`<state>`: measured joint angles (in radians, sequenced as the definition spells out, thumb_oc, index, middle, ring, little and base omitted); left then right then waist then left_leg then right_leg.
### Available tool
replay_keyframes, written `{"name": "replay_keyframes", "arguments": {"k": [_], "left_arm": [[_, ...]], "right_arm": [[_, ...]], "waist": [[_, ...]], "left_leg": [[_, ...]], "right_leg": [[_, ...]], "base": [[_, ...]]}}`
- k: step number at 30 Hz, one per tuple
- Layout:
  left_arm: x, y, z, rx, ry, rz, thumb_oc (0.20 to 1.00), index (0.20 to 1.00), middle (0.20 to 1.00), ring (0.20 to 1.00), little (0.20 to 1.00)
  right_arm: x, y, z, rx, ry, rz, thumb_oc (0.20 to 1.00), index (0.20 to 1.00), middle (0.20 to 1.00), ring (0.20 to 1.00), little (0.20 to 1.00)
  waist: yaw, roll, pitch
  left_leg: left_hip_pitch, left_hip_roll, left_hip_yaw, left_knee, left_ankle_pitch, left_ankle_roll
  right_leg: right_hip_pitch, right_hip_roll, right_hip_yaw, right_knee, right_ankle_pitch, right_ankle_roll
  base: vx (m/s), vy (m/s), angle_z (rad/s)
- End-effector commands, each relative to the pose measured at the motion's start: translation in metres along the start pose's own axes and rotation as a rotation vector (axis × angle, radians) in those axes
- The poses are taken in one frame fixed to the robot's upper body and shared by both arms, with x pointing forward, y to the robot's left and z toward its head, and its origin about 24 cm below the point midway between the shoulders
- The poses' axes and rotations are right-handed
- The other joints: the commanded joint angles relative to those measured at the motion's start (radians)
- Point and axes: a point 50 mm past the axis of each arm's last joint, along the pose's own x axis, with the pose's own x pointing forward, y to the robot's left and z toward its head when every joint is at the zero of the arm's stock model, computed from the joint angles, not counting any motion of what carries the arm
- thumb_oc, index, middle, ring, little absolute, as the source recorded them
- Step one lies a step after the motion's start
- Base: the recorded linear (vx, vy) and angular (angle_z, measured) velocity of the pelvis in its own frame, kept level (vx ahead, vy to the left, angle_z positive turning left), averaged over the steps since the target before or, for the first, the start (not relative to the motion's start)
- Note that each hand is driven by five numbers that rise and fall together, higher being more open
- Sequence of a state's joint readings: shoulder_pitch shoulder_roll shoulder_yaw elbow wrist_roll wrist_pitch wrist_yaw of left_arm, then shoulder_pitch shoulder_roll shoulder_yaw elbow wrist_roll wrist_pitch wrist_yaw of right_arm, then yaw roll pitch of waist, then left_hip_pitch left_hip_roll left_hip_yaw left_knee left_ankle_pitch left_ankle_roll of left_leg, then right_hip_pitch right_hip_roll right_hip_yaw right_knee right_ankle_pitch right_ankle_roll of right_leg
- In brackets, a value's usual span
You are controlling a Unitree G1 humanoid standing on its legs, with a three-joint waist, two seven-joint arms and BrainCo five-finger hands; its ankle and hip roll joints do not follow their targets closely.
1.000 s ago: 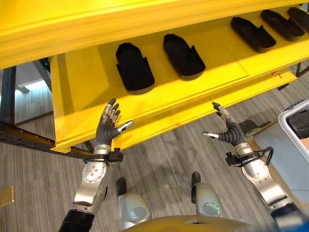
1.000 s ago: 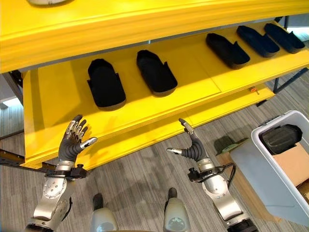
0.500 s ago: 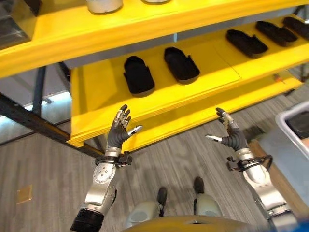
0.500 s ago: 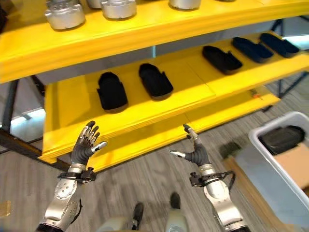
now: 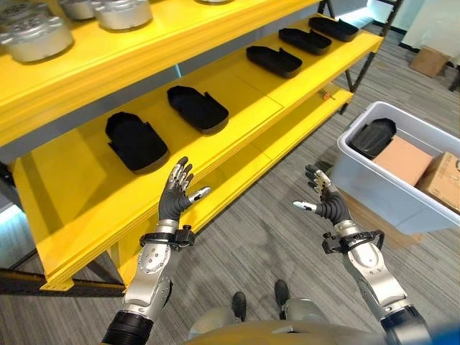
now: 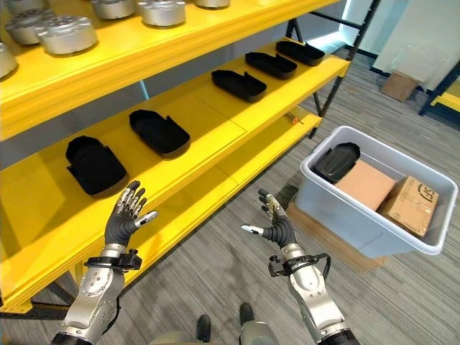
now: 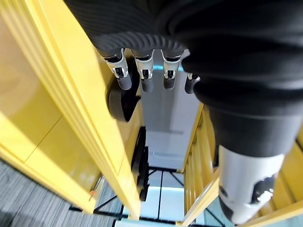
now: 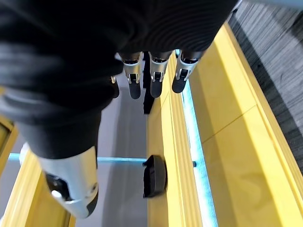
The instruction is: Move parts from the plastic box to the shelf.
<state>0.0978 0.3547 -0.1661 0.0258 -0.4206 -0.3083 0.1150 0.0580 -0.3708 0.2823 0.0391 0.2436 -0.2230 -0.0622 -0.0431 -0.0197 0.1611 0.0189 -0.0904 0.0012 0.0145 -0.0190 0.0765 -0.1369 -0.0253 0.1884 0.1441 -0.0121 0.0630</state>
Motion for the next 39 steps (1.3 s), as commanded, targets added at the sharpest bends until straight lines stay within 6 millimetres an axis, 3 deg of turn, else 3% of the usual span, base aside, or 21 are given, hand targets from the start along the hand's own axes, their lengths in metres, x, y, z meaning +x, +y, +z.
{"name": "replay_keyframes", "arguments": {"k": [1,3,5,6,7,8,9,12,15,16,19,22,24,27,29,30,31,33,34,35,39], "left_arm": [[0.008,0.002,0.021,0.029,-0.110,-0.005,1.000,1.000,1.000,1.000,1.000],[0.008,0.001,0.022,0.034,-0.108,-0.013,1.000,1.000,1.000,1.000,1.000],[0.008,0.003,0.022,0.034,-0.109,-0.009,1.000,1.000,1.000,1.000,1.000],[0.004,0.005,0.021,0.020,-0.105,0.010,1.000,1.000,1.000,1.000,1.000],[0.002,0.007,0.020,0.006,-0.103,0.022,1.000,1.000,1.000,1.000,1.000],[0.002,0.008,0.019,0.004,-0.100,0.031,1.000,1.000,1.000,1.000,1.000],[-0.003,0.009,0.016,0.008,-0.082,0.032,1.000,1.000,1.000,1.000,1.000],[0.000,0.004,0.012,0.001,-0.072,0.018,1.000,1.000,1.000,1.000,1.000],[0.007,-0.003,0.013,-0.040,-0.085,0.016,1.000,1.000,1.000,1.000,1.000],[0.008,-0.003,0.014,-0.039,-0.086,0.016,1.000,1.000,1.000,1.000,1.000],[0.019,-0.015,0.018,-0.065,-0.114,-0.012,1.000,1.000,1.000,1.000,1.000],[0.021,-0.015,0.019,-0.075,-0.119,0.009,1.000,1.000,1.000,1.000,1.000],[0.021,-0.014,0.018,-0.081,-0.117,0.018,1.000,1.000,1.000,1.000,1.000],[0.019,-0.013,0.016,-0.089,-0.102,0.025,1.000,1.000,1.000,1.000,1.000],[0.019,-0.014,0.015,-0.089,-0.094,0.026,1.000,1.000,1.000,1.000,1.000],[0.020,-0.013,0.013,-0.089,-0.087,0.030,1.000,1.000,1.000,1.000,1.000],[0.020,-0.013,0.013,-0.088,-0.087,0.030,1.000,1.000,1.000,1.000,1.000],[0.020,-0.014,0.013,-0.085,-0.087,0.034,1.000,1.000,1.000,1.000,1.000],[0.021,-0.014,0.011,-0.082,-0.083,0.043,1.000,1.000,1.000,1.000,1.000],[0.022,-0.013,0.010,-0.079,-0.082,0.050,1.000,1.000,1.000,1.000,1.000],[0.026,-0.015,0.009,-0.075,-0.087,0.051,1.000,1.000,1.000,1.000,1.000]], "right_arm": [[0.014,0.001,0.027,-0.001,-0.137,0.004,1.000,1.000,1.000,1.000,1.000],[0.014,0.003,0.027,-0.009,-0.139,0.006,1.000,1.000,1.000,1.000,1.000],[0.014,0.004,0.027,-0.011,-0.136,0.005,1.000,1.000,1.000,1.000,1.000],[0.016,0.004,0.029,-0.014,-0.147,0.001,1.000,1.000,1.000,1.000,1.000],[0.017,0.004,0.028,-0.027,-0.143,0.002,1.000,1.000,1.000,1.000,1.000],[0.019,0.005,0.029,-0.047,-0.143,0.006,1.000,1.000,1.000,1.000,1.000],[0.019,0.005,0.030,-0.053,-0.143,0.013,1.000,1.000,1.000,1.000,1.000],[0.018,0.002,0.023,-0.037,-0.111,-0.002,1.000,1.000,1.000,1.000,1.000],[0.018,-0.009,0.027,-0.052,-0.122,-0.037,1.000,1.000,1.000,1.000,1.000],[0.018,-0.009,0.027,-0.052,-0.123,-0.038,1.000,1.000,1.000,1.000,1.000],[0.022,-0.024,0.027,-0.055,-0.124,-0.118,1.000,1.000,1.000,1.000,1.000],[0.023,-0.028,0.031,-0.056,-0.142,-0.135,1.000,1.000,1.000,1.000,1.000],[0.023,-0.029,0.031,-0.060,-0.139,-0.131,1.000,1.000,1.000,1.000,1.000],[0.022,-0.032,0.032,-0.060,-0.143,-0.126,1.000,1.000,1.000,1.000,1.000],[0.020,-0.034,0.028,-0.063,-0.126,-0.140,1.000,1.000,1.000,1.000,1.000],[0.020,-0.036,0.026,-0.063,-0.120,-0.161,1.000,1.000,1.000,1.000,1.000],[0.020,-0.036,0.026,-0.063,-0.120,-0.161,1.000,1.000,1.000,1.000,1.000],[0.020,-0.037,0.023,-0.059,-0.110,-0.181,1.000,1.000,1.000,1.000,1.000],[0.019,-0.037,0.019,-0.057,-0.098,-0.188,1.000,1.000,1.000,1.000,1.000],[0.018,-0.037,0.017,-0.059,-0.089,-0.193,1.000,1.000,1.000,1.000,1.000],[0.016,-0.039,0.015,-0.071,-0.084,-0.203,1.000,1.000,1.000,1.000,1.000]], "waist": [[0.024,-0.002,0.052],[0.014,0.011,0.074],[0.011,0.017,0.077],[0.025,0.035,0.084],[0.033,0.037,0.086],[0.039,0.035,0.089],[0.041,0.018,0.095],[0.038,-0.008,0.061],[0.017,0.002,0.042],[0.014,0.000,0.040],[-0.020,0.023,0.042],[-0.031,0.036,0.050],[-0.023,0.033,0.061],[-0.011,0.007,0.082],[-0.001,-0.008,0.095],[0.007,-0.020,0.106],[0.007,-0.021,0.105],[0.013,-0.028,0.107],[0.026,-0.017,0.106],[0.033,-0.010,0.104],[0.038,0.008,0.095]], "left_leg": [[-0.064,0.028,-0.009,0.099,-0.071,0.013],[-0.028,0.045,0.026,0.098,-0.088,0.009],[-0.016,0.050,0.034,0.094,-0.092,0.007],[0.005,0.080,0.086,0.095,-0.119,-0.014],[0.004,0.095,0.109,0.099,-0.121,-0.026],[0.015,0.105,0.131,0.098,-0.131,-0.037],[0.048,0.109,0.157,0.087,-0.149,-0.051],[0.071,0.128,0.148,0.058,-0.147,-0.083],[0.062,0.193,0.137,0.067,-0.144,-0.119],[0.057,0.190,0.134,0.065,-0.139,-0.119],[0.039,0.277,0.143,0.111,-0.120,-0.163],[0.012,0.318,0.140,0.221,-0.061,-0.187],[-0.022,0.317,0.110,0.329,-0.011,-0.190],[-0.111,0.260,0.036,0.540,0.039,-0.182],[-0.166,0.252,0.028,0.531,0.051,-0.167],[-0.208,0.242,0.011,0.457,0.020,-0.152],[-0.205,0.240,0.013,0.453,0.021,-0.151],[-0.229,0.270,0.007,0.288,0.036,-0.153],[-0.247,0.305,-0.020,0.119,0.130,-0.175],[-0.248,0.311,-0.034,0.051,0.179,-0.189],[-0.248,0.301,0.019,-0.053,0.249,-0.219]], "right_leg": [[-0.048,-0.009,-0.152,0.255,0.003,0.089],[-0.089,-0.069,-0.230,0.323,0.018,0.102],[-0.096,-0.099,-0.244,0.295,0.032,0.100],[-0.099,-0.230,-0.350,0.171,0.031,0.081],[-0.106,-0.292,-0.400,0.105,0.065,0.079],[-0.110,-0.341,-0.445,0.041,0.116,0.095],[-0.082,-0.348,-0.469,-0.064,0.183,0.127],[-0.049,-0.312,-0.467,-0.080,0.184,0.129],[-0.020,-0.276,-0.508,-0.078,0.147,0.115],[-0.022,-0.278,-0.511,-0.082,0.150,0.114],[-0.005,-0.209,-0.519,-0.082,0.090,0.076],[0.001,-0.157,-0.500,-0.066,0.046,0.038],[0.019,-0.123,-0.476,-0.066,0.024,0.006],[0.057,-0.092,-0.440,-0.087,0.008,-0.034],[0.079,-0.086,-0.419,-0.097,-0.010,-0.040],[0.093,-0.085,-0.399,-0.104,-0.010,-0.031],[0.093,-0.087,-0.398,-0.105,-0.010,-0.030],[0.101,-0.090,-0.376,-0.110,-0.015,-0.015],[0.118,-0.084,-0.356,-0.123,-0.019,-0.002],[0.132,-0.081,-0.347,-0.131,-0.021,0.003],[0.185,-0.078,-0.333,-0.157,-0.034,0.022]], "base": [[0.01,0.035,-0.94],[0.07,0.036,-1.12],[0.08,-0.026,-0.76],[0.11,-0.112,-0.45],[0.15,-0.188,-0.61],[0.19,-0.301,-1.12],[0.23,-0.327,-1.37],[0.20,-0.268,-0.47],[0.17,-0.296,0.42],[0.07,-0.281,0.12],[0.08,-0.235,-0.02],[0.10,-0.197,0.00],[0.09,-0.144,-0.44],[0.08,-0.132,-0.63],[0.11,-0.039,-0.41],[0.08,0.022,-0.11],[0.14,0.050,-0.04],[0.19,0.138,-0.30],[0.29,0.220,-0.32],[0.23,0.170,-0.19],[0.23,0.180,-0.50]]}}
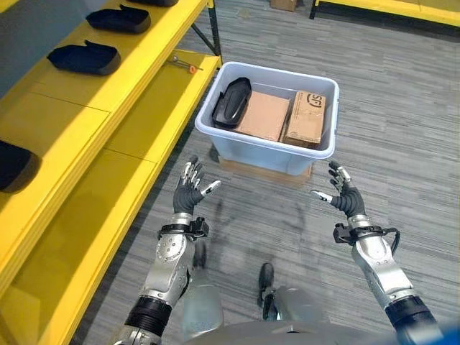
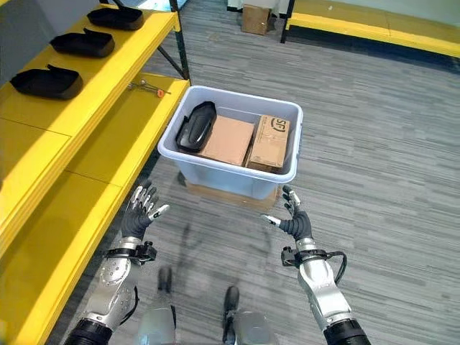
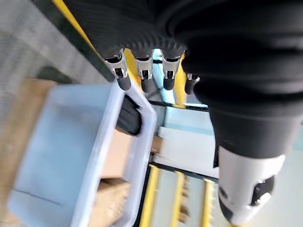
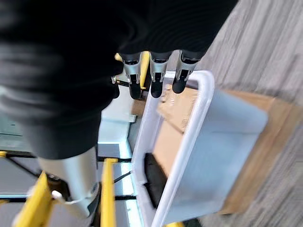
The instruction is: Move parts from the plastic box to the shelf.
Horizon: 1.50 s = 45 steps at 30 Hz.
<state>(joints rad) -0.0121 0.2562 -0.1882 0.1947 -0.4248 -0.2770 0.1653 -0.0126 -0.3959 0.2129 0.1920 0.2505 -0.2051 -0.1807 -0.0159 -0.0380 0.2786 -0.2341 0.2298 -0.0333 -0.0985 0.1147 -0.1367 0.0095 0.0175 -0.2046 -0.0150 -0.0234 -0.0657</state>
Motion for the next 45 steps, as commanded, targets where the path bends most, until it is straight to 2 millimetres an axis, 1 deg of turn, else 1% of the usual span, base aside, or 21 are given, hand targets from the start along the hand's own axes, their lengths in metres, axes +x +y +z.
{"name": "replay_keyframes", "arguments": {"k": [1,2,3,4,9,11,14,17,18,19,22,23,25,28,34,38,39,40,42,44,45], "left_arm": [[0.005,-0.003,0.038,-0.017,-0.198,-0.019,1.000,1.000,1.000,1.000,1.000],[0.005,-0.003,0.038,-0.017,-0.198,-0.019,1.000,1.000,1.000,1.000,1.000],[0.006,-0.005,0.042,-0.024,-0.219,-0.028,1.000,1.000,1.000,1.000,1.000],[0.009,-0.006,0.049,-0.016,-0.245,-0.035,1.000,1.000,1.000,1.000,1.000],[0.017,-0.002,0.057,0.011,-0.271,-0.003,1.000,1.000,1.000,1.000,1.000],[0.017,-0.002,0.057,0.018,-0.270,-0.001,1.000,1.000,1.000,1.000,1.000],[0.019,-0.002,0.057,0.028,-0.265,0.001,1.000,1.000,1.000,1.000,1.000],[0.018,-0.001,0.058,0.043,-0.265,-0.008,1.000,1.000,1.000,1.000,1.000],[0.018,-0.002,0.057,0.042,-0.261,-0.007,1.000,1.000,1.000,1.000,1.000],[0.018,-0.002,0.057,0.042,-0.262,-0.007,1.000,1.000,1.000,1.000,1.000],[0.019,-0.002,0.058,0.034,-0.264,0.004,1.000,1.000,1.000,1.000,1.000],[0.019,-0.001,0.056,0.035,-0.260,0.019,1.000,1.000,1.000,1.000,1.000],[0.019,-0.001,0.056,0.041,-0.262,0.023,1.000,1.000,1.000,1.000,1.000],[0.016,-0.001,0.052,0.030,-0.254,0.025,1.000,1.000,1.000,1.000,1.000],[0.019,-0.008,0.053,-0.005,-0.259,0.002,1.000,1.000,1.000,1.000,1.000],[0.021,-0.014,0.056,-0.018,-0.268,-0.026,1.000,1.000,1.000,1.000,1.000],[0.020,-0.015,0.055,-0.034,-0.264,-0.030,1.000,1.000,1.000,1.000,1.000],[0.020,-0.015,0.055,-0.034,-0.265,-0.030,1.000,1.000,1.000,1.000,1.000],[0.019,-0.015,0.054,-0.045,-0.257,-0.026,1.000,1.000,1.000,1.000,1.000],[0.020,-0.015,0.055,-0.050,-0.259,-0.026,1.000,1.000,1.000,1.000,1.000],[0.019,-0.011,0.057,-0.045,-0.268,-0.014,1.000,1.000,1.000,1.000,1.000]], "right_arm": [[0.006,0.003,0.030,-0.007,-0.165,0.025,1.000,1.000,1.000,1.000,1.000],[0.006,0.003,0.030,-0.007,-0.165,0.025,1.000,1.000,1.000,1.000,1.000],[0.007,0.006,0.030,-0.007,-0.166,0.035,1.000,1.000,1.000,1.000,1.000],[0.007,0.006,0.026,0.034,-0.143,0.008,1.000,1.000,1.000,1.000,1.000],[0.012,0.026,0.029,0.083,-0.140,0.063,1.000,1.000,1.000,1.000,1.000],[0.012,0.027,0.030,0.086,-0.145,0.065,1.000,1.000,1.000,1.000,1.000],[0.013,0.034,0.034,0.082,-0.158,0.084,1.000,1.000,1.000,1.000,1.000],[0.013,0.036,0.038,0.063,-0.177,0.105,1.000,1.000,1.000,1.000,1.000],[0.015,0.036,0.040,0.061,-0.183,0.107,1.000,1.000,1.000,1.000,1.000],[0.015,0.036,0.040,0.061,-0.184,0.107,1.000,1.000,1.000,1.000,1.000],[0.021,0.036,0.046,0.058,-0.207,0.094,1.000,1.000,1.000,1.000,1.000],[0.024,0.038,0.048,0.052,-0.215,0.094,1.000,1.000,1.000,1.000,1.000],[0.025,0.038,0.051,0.048,-0.226,0.096,1.000,1.000,1.000,1.000,1.000],[0.023,0.037,0.047,0.040,-0.214,0.102,1.000,1.000,1.000,1.000,1.000],[0.025,0.027,0.051,0.042,-0.238,0.066,1.000,1.000,1.000,1.000,1.000],[0.027,0.023,0.053,0.039,-0.243,0.051,1.000,1.000,1.000,1.000,1.000],[0.027,0.021,0.052,0.039,-0.239,0.051,1.000,1.000,1.000,1.000,1.000],[0.027,0.021,0.052,0.039,-0.239,0.050,1.000,1.000,1.000,1.000,1.000],[0.025,0.018,0.049,0.037,-0.231,0.041,1.000,1.000,1.000,1.000,1.000],[0.024,0.014,0.047,0.039,-0.224,0.013,1.000,1.000,1.000,1.000,1.000],[0.024,0.014,0.045,0.045,-0.216,-0.007,1.000,1.000,1.000,1.000,1.000]], "waist": [[0.024,0.034,-0.034],[0.026,0.033,-0.034],[0.038,0.035,-0.037],[0.029,0.021,-0.037],[0.031,-0.007,-0.047],[0.029,-0.009,-0.046],[0.019,0.000,-0.020],[0.012,0.017,0.007],[-0.003,0.017,0.015],[-0.002,0.019,0.014],[-0.012,0.013,0.021],[-0.024,0.010,0.020],[-0.028,0.006,0.020],[-0.019,-0.011,0.002],[-0.034,-0.008,-0.030],[-0.042,-0.004,-0.026],[-0.035,-0.007,-0.008],[-0.036,-0.005,-0.008],[-0.013,-0.018,0.021],[-0.022,-0.024,0.018],[-0.019,-0.031,0.012]], "left_leg": [[0.036,-0.038,0.011,0.072,0.065,0.010],[0.037,-0.037,0.013,0.074,0.063,0.010],[0.054,-0.078,-0.033,0.103,0.023,0.020],[0.050,-0.099,0.015,0.147,-0.021,0.044],[0.022,-0.183,0.066,0.246,-0.123,0.119],[0.022,-0.197,0.066,0.256,-0.142,0.138],[0.062,-0.230,0.083,0.244,-0.158,0.183],[0.121,-0.244,0.103,0.209,-0.175,0.205],[0.157,-0.246,0.111,0.186,-0.182,0.200],[0.155,-0.244,0.111,0.185,-0.179,0.199],[0.193,-0.246,0.131,0.152,-0.190,0.181],[0.209,-0.241,0.128,0.139,-0.194,0.169],[0.215,-0.237,0.127,0.140,-0.201,0.165],[0.231,-0.237,0.138,0.133,-0.210,0.149],[0.196,-0.186,0.116,0.182,-0.221,0.102],[0.167,-0.159,0.107,0.262,-0.228,0.074],[0.105,-0.158,0.093,0.444,-0.187,0.045],[0.100,-0.156,0.091,0.452,-0.190,0.044],[0.026,-0.176,0.025,0.585,-0.126,0.024],[0.002,-0.098,0.038,0.510,-0.110,0.035],[0.012,-0.008,0.042,0.350,-0.099,0.046]], "right_leg": [[0.043,-0.134,0.101,0.019,-0.037,0.163],[0.042,-0.135,0.104,0.019,-0.037,0.164],[0.047,-0.170,0.131,0.039,-0.039,0.178],[0.066,-0.216,0.136,0.049,-0.036,0.198],[0.008,-0.307,0.176,0.157,0.006,0.239],[-0.018,-0.317,0.181,0.213,0.031,0.238],[-0.115,-0.329,0.185,0.400,0.154,0.211],[-0.170,-0.346,0.092,0.496,0.150,0.199],[-0.221,-0.288,0.070,0.460,0.095,0.194],[-0.222,-0.286,0.069,0.456,0.098,0.192],[-0.241,-0.276,-0.023,0.259,0.089,0.201],[-0.258,-0.257,0.020,0.175,0.123,0.219],[-0.264,-0.239,0.053,0.147,0.129,0.225],[-0.197,-0.228,0.033,0.078,0.129,0.222],[-0.155,-0.187,0.030,0.035,0.106,0.195],[-0.141,-0.172,0.015,0.051,0.074,0.172],[-0.118,-0.163,0.015,0.064,0.043,0.143],[-0.118,-0.162,0.014,0.065,0.042,0.142],[-0.088,-0.157,0.016,0.068,0.023,0.125],[-0.081,-0.172,0.008,0.074,0.012,0.136],[-0.076,-0.188,0.016,0.079,-0.004,0.155]], "base": [[0.20,0.272,-0.08],[0.27,0.424,-0.47],[0.30,0.396,-1.64],[0.35,0.474,-1.56],[0.17,0.310,-0.39],[0.08,0.174,0.08],[0.09,0.247,0.04],[0.16,0.246,-0.12],[0.16,0.127,-0.36],[0.14,0.080,-0.62],[0.15,-0.034,-0.23],[0.16,-0.081,-0.11],[0.16,-0.101,-0.11],[0.12,-0.108,0.16],[0.11,-0.202,0.15],[0.07,-0.156,0.26],[0.04,-0.109,0.30],[0.05,-0.142,0.17],[0.05,-0.057,0.09],[0.15,0.089,-0.02],[0.23,0.262,0.13]]}}
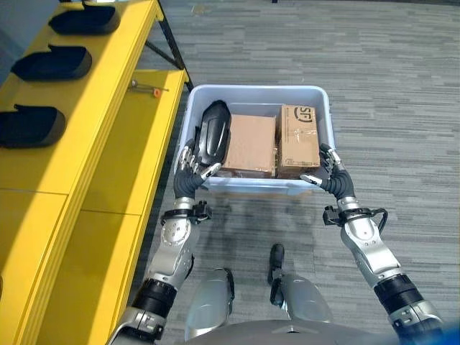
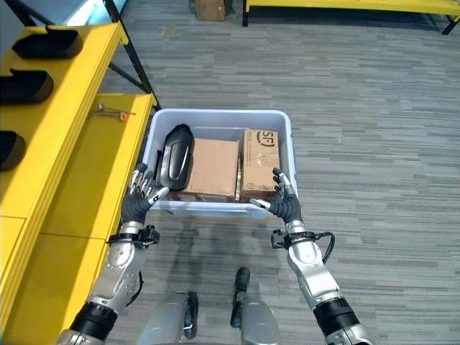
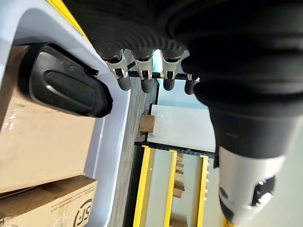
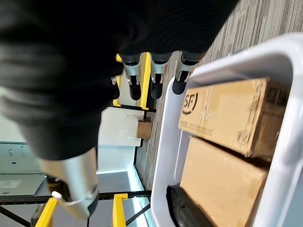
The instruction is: Move parts from the plastic box to the shelf.
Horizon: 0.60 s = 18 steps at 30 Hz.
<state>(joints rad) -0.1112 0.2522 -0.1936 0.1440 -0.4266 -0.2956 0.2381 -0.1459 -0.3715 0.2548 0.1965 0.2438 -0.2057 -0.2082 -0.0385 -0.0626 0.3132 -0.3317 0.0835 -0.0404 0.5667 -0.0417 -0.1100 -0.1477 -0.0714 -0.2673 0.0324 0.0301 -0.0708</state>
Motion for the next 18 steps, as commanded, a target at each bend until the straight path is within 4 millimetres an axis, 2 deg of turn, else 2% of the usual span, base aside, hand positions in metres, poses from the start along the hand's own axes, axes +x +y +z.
{"name": "replay_keyframes", "arguments": {"k": [1,2,3,5,7,8,9,10,12,15,18], "left_arm": [[0.002,0.007,0.025,-0.008,-0.125,0.000,1.000,1.000,1.000,1.000,1.000],[0.002,0.009,0.024,-0.009,-0.122,0.020,1.000,1.000,1.000,1.000,1.000],[0.002,0.010,0.023,-0.011,-0.120,0.025,1.000,1.000,1.000,1.000,1.000],[0.002,0.009,0.023,-0.011,-0.118,0.020,1.000,1.000,1.000,1.000,1.000],[0.002,0.006,0.024,0.002,-0.122,-0.020,1.000,1.000,1.000,1.000,1.000],[0.003,0.005,0.025,0.010,-0.126,-0.030,1.000,1.000,1.000,1.000,1.000],[0.003,0.005,0.025,0.011,-0.126,-0.031,1.000,1.000,1.000,1.000,1.000],[0.004,0.005,0.029,0.026,-0.140,-0.038,1.000,1.000,1.000,1.000,1.000],[0.007,0.007,0.033,0.051,-0.159,-0.039,1.000,1.000,1.000,1.000,1.000],[0.013,0.007,0.039,0.078,-0.184,-0.037,1.000,1.000,1.000,1.000,1.000],[0.018,0.005,0.045,0.105,-0.216,-0.044,1.000,1.000,1.000,1.000,1.000]], "right_arm": [[-0.001,-0.005,0.012,0.017,-0.092,-0.049,1.000,1.000,1.000,1.000,1.000],[-0.001,-0.006,0.010,0.009,-0.083,-0.063,1.000,1.000,1.000,1.000,1.000],[-0.001,-0.006,0.010,0.007,-0.082,-0.066,1.000,1.000,1.000,1.000,1.000],[-0.002,-0.008,0.010,-0.003,-0.078,-0.069,1.000,1.000,1.000,1.000,1.000],[-0.003,-0.010,0.010,-0.007,-0.081,-0.068,1.000,1.000,1.000,1.000,1.000],[-0.004,-0.011,0.010,0.001,-0.081,-0.078,1.000,1.000,1.000,1.000,1.000],[-0.004,-0.011,0.010,0.001,-0.080,-0.079,1.000,1.000,1.000,1.000,1.000],[-0.005,-0.010,0.012,0.027,-0.087,-0.086,1.000,1.000,1.000,1.000,1.000],[-0.006,-0.006,0.012,0.049,-0.087,-0.079,1.000,1.000,1.000,1.000,1.000],[-0.006,-0.001,0.014,0.062,-0.090,-0.060,1.000,1.000,1.000,1.000,1.000],[-0.006,0.001,0.015,0.071,-0.097,-0.048,1.000,1.000,1.000,1.000,1.000]], "waist": [[0.016,-0.005,-0.020],[0.024,0.014,-0.021],[0.029,0.025,-0.024],[0.029,0.033,-0.029],[0.034,0.043,-0.049],[0.037,0.039,-0.048],[0.038,0.036,-0.047],[0.036,0.023,-0.042],[0.041,0.007,-0.037],[0.036,-0.009,-0.037],[0.031,-0.018,-0.036]], "left_leg": [[0.114,0.194,0.029,-0.412,0.118,0.009],[0.122,0.256,0.011,-0.530,0.221,-0.021],[0.131,0.267,0.010,-0.572,0.246,-0.040],[0.146,0.268,0.033,-0.579,0.241,-0.052],[0.164,0.236,0.038,-0.555,0.188,-0.053],[0.166,0.217,0.046,-0.536,0.169,-0.048],[0.166,0.214,0.048,-0.532,0.166,-0.046],[0.161,0.184,0.070,-0.499,0.116,-0.028],[0.146,0.155,0.107,-0.449,0.075,-0.013],[0.115,0.140,0.139,-0.402,0.044,-0.003],[0.096,0.134,0.147,-0.383,0.028,0.007]], "right_leg": [[0.083,-0.109,0.097,0.043,-0.068,0.176],[0.091,-0.120,0.116,0.064,-0.089,0.187],[0.099,-0.124,0.122,0.067,-0.098,0.195],[0.110,-0.134,0.126,0.070,-0.107,0.203],[0.134,-0.163,0.144,0.063,-0.094,0.221],[0.141,-0.188,0.145,0.058,-0.076,0.232],[0.143,-0.191,0.147,0.056,-0.075,0.233],[0.147,-0.229,0.157,0.044,-0.045,0.252],[0.136,-0.270,0.163,0.036,-0.001,0.270],[0.114,-0.298,0.158,0.028,0.034,0.282],[0.098,-0.305,0.161,0.028,0.053,0.286]], "base": [[0.31,0.409,0.09],[0.26,0.394,-0.18],[0.25,0.385,-0.37],[0.13,0.219,-0.46],[0.20,0.372,-0.42],[0.15,0.299,-0.33],[0.11,0.312,-0.29],[0.08,0.293,-0.36],[0.07,0.290,-0.20],[0.03,0.171,-0.20],[0.04,0.082,0.08]]}}
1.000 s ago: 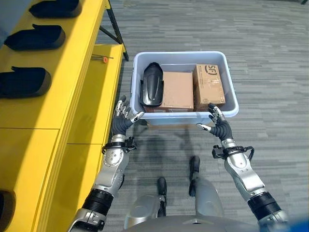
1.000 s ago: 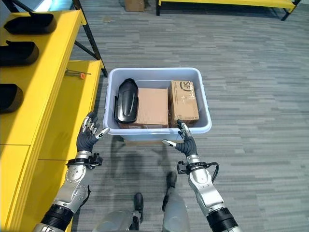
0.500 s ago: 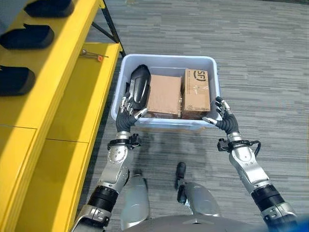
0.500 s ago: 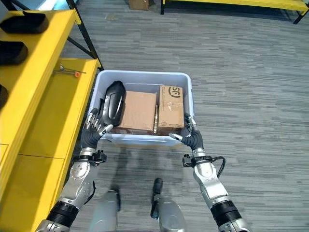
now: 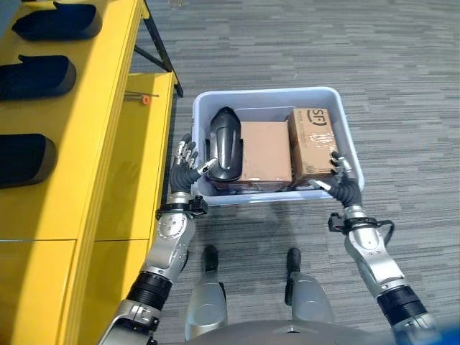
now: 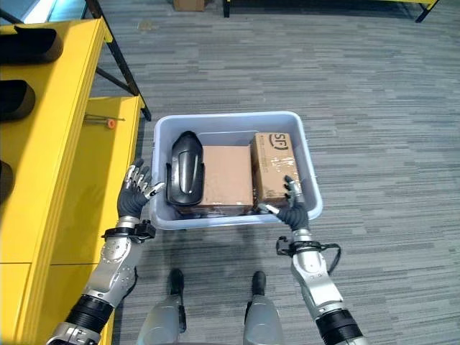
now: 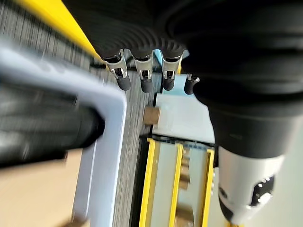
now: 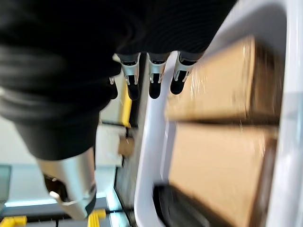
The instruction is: Move parts from the plastic box to the shelf.
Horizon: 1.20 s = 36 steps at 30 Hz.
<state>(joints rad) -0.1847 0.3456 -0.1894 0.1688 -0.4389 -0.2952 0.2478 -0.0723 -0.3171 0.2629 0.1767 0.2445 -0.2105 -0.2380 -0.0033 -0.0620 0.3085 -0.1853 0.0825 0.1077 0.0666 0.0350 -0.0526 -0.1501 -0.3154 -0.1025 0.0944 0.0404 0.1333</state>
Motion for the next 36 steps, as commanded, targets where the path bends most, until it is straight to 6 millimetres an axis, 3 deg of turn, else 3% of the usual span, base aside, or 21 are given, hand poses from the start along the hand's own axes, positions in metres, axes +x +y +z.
{"name": "replay_keyframes", "arguments": {"k": [1,9,17,19,25,36], "left_arm": [[0.003,-0.006,0.030,0.039,-0.173,-0.030,1.000,1.000,1.000,1.000,1.000],[0.029,-0.035,0.066,0.107,-0.351,-0.088,1.000,1.000,1.000,1.000,1.000],[0.052,-0.045,0.101,0.178,-0.514,-0.044,1.000,1.000,1.000,1.000,1.000],[0.059,-0.041,0.112,0.214,-0.565,0.007,1.000,1.000,1.000,1.000,1.000],[0.071,-0.034,0.108,0.183,-0.524,0.094,1.000,1.000,1.000,1.000,1.000],[0.082,-0.001,0.113,0.306,-0.534,0.332,1.000,1.000,1.000,1.000,1.000]], "right_arm": [[0.010,-0.007,0.031,0.016,-0.156,-0.010,1.000,1.000,1.000,1.000,1.000],[0.011,0.003,0.042,0.006,-0.208,0.050,1.000,1.000,1.000,1.000,1.000],[0.014,0.009,0.049,0.005,-0.248,0.064,1.000,1.000,1.000,1.000,1.000],[0.014,0.010,0.050,0.006,-0.257,0.069,1.000,1.000,1.000,1.000,1.000],[0.013,0.013,0.049,0.015,-0.254,0.082,1.000,1.000,1.000,1.000,1.000],[0.011,0.012,0.053,0.014,-0.289,0.066,1.000,1.000,1.000,1.000,1.000]], "waist": [[-0.009,-0.021,-0.029],[-0.052,-0.034,0.005],[-0.090,-0.040,0.036],[-0.104,-0.043,0.047],[-0.120,-0.047,0.064],[-0.138,-0.061,0.086]], "left_leg": [[-0.058,0.133,0.003,0.125,-0.051,-0.050],[-0.093,0.154,0.032,0.096,-0.026,-0.066],[-0.082,0.196,0.082,0.019,0.021,-0.091],[-0.079,0.207,0.101,-0.001,0.033,-0.099],[-0.077,0.221,0.115,-0.013,0.045,-0.109],[-0.113,0.231,0.111,-0.027,0.066,-0.120]], "right_leg": [[0.096,-0.061,-0.004,-0.033,0.047,0.083],[0.023,-0.039,-0.007,-0.042,0.058,0.086],[-0.062,-0.002,0.020,-0.060,0.073,0.094],[-0.083,0.013,0.030,-0.074,0.084,0.099],[-0.101,0.030,0.038,-0.085,0.084,0.097],[-0.132,0.049,0.034,-0.096,0.084,0.091]], "base": [[0.01,0.028,0.09],[0.00,-0.007,-0.13],[-0.01,-0.059,-0.30],[0.00,-0.060,-0.28],[0.01,-0.033,-0.13],[0.00,-0.013,-0.03]]}}
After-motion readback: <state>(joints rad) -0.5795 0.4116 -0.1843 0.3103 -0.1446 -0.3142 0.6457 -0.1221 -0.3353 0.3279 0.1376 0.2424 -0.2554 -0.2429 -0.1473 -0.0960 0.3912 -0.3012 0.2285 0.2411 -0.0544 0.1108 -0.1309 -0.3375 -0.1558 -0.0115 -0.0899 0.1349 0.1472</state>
